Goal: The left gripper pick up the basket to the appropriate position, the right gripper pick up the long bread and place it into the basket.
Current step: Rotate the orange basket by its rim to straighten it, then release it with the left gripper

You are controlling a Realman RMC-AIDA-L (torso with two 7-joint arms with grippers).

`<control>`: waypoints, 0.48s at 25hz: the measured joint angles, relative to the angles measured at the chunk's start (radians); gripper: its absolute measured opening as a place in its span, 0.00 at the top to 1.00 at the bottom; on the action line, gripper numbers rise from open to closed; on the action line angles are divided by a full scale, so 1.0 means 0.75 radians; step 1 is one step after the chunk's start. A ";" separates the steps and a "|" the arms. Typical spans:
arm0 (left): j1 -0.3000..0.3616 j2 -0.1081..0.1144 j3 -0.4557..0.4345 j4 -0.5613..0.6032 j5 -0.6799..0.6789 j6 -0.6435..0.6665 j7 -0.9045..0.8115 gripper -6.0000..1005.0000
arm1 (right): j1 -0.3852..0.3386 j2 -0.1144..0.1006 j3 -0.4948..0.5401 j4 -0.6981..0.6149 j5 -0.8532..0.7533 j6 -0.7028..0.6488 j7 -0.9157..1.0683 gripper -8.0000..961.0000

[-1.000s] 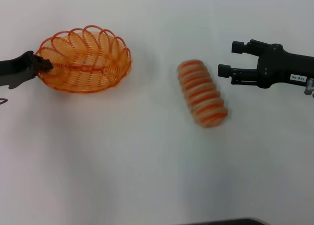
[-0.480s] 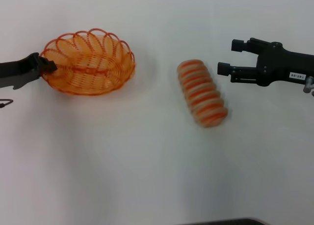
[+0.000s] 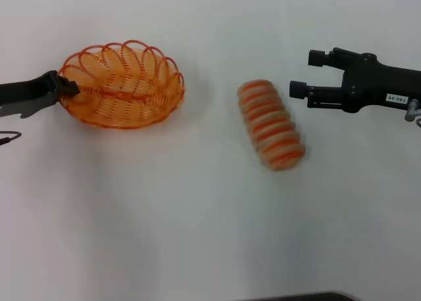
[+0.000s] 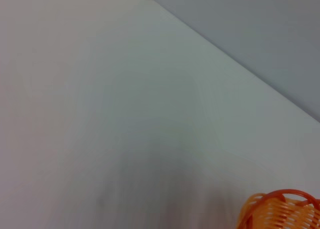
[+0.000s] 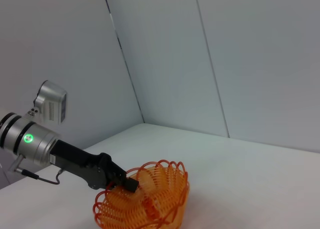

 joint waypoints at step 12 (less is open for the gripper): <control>0.047 0.000 -0.001 0.007 -0.063 -0.003 0.011 0.92 | 0.000 0.000 0.000 0.000 0.000 0.000 0.000 0.07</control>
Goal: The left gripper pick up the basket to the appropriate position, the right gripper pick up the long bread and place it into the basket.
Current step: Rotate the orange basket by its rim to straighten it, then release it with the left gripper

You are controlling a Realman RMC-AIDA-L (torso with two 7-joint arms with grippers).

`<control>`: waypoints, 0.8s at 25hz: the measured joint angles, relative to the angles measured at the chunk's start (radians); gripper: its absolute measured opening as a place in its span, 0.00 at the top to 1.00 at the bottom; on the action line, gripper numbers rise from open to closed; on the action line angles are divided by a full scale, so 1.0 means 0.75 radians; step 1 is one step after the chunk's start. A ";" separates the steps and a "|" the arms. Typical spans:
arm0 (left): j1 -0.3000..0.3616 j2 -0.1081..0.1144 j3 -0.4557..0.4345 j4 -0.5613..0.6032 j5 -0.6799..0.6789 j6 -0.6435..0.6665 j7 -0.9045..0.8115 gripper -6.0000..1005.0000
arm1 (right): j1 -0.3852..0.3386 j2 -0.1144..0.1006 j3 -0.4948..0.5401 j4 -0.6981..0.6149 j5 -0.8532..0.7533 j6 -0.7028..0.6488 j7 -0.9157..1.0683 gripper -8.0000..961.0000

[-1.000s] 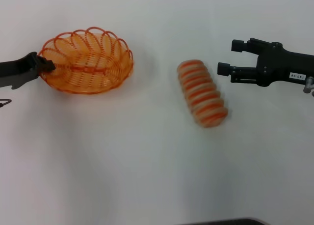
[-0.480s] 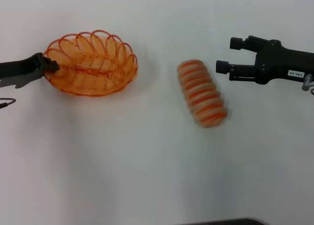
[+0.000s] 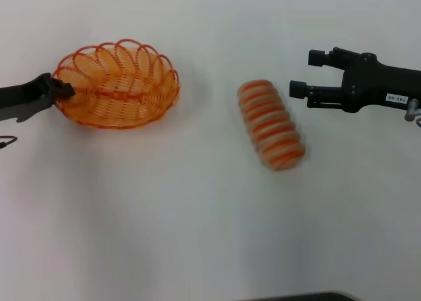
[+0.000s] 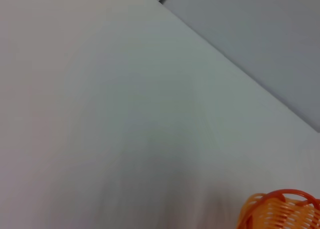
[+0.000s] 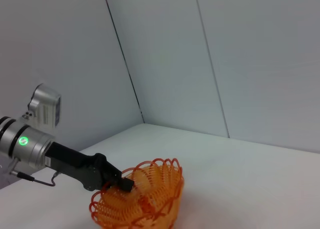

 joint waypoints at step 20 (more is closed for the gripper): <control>0.042 -0.002 0.009 0.018 -0.067 -0.038 0.017 0.90 | -0.006 0.000 -0.001 0.010 0.000 -0.006 0.000 0.08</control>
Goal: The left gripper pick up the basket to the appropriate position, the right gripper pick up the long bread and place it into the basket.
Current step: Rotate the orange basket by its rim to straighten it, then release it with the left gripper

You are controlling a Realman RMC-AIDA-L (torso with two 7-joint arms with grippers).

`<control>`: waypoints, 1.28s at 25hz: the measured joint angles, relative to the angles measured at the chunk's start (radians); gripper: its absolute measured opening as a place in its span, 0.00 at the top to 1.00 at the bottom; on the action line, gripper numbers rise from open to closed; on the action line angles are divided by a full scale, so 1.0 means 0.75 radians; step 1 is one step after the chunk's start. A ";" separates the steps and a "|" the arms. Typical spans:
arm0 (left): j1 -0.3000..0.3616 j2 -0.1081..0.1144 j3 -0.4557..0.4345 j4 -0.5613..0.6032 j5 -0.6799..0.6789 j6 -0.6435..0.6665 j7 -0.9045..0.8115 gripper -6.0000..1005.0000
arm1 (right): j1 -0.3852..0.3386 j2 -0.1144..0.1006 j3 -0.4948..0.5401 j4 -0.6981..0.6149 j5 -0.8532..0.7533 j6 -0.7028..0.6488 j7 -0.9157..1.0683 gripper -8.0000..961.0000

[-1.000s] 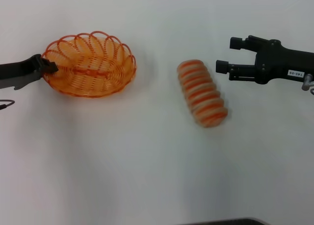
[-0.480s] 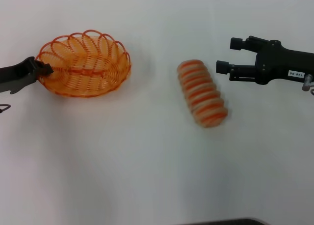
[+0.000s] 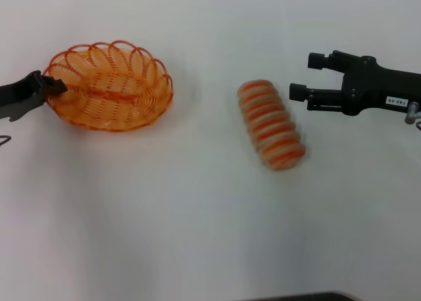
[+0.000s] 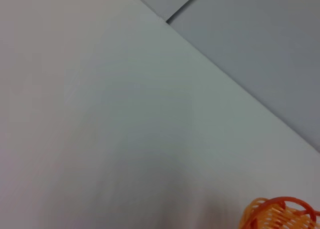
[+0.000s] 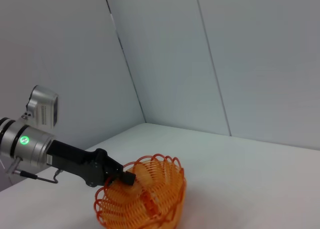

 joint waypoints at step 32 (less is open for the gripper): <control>0.052 0.006 -0.036 0.027 -0.021 0.035 0.124 0.55 | 0.025 0.000 0.001 0.004 0.000 0.033 0.000 0.09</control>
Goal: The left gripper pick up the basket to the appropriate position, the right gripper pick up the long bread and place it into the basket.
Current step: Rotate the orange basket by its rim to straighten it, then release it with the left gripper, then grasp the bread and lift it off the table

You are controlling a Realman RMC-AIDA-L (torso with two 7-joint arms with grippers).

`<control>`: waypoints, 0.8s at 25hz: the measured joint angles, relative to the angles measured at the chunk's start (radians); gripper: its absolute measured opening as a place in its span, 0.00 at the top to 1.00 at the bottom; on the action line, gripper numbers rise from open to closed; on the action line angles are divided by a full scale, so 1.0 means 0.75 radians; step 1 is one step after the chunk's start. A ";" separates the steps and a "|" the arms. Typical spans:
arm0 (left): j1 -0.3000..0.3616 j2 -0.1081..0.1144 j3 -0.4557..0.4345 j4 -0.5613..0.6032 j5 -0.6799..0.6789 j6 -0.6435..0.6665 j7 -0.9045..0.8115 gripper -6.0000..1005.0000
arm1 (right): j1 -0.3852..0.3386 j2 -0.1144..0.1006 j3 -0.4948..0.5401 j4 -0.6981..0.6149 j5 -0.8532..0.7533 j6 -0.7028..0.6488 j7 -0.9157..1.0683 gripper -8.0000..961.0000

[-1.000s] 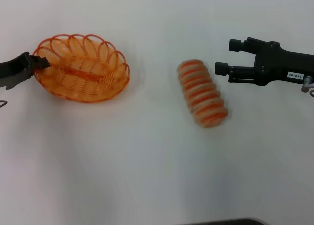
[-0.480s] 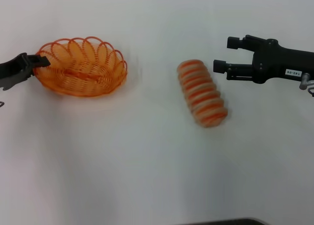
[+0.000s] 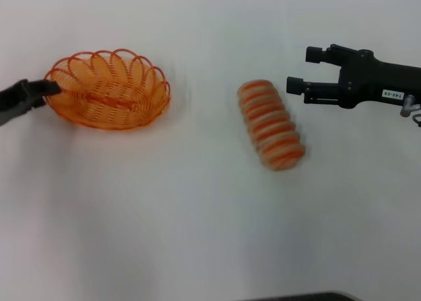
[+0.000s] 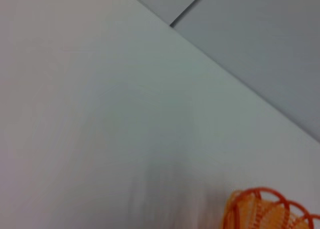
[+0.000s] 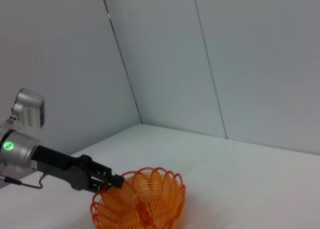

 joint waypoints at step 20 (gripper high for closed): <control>-0.007 0.088 -0.407 -0.017 -0.222 0.795 0.977 0.26 | 0.043 -0.026 -0.017 0.003 0.046 0.033 0.462 0.09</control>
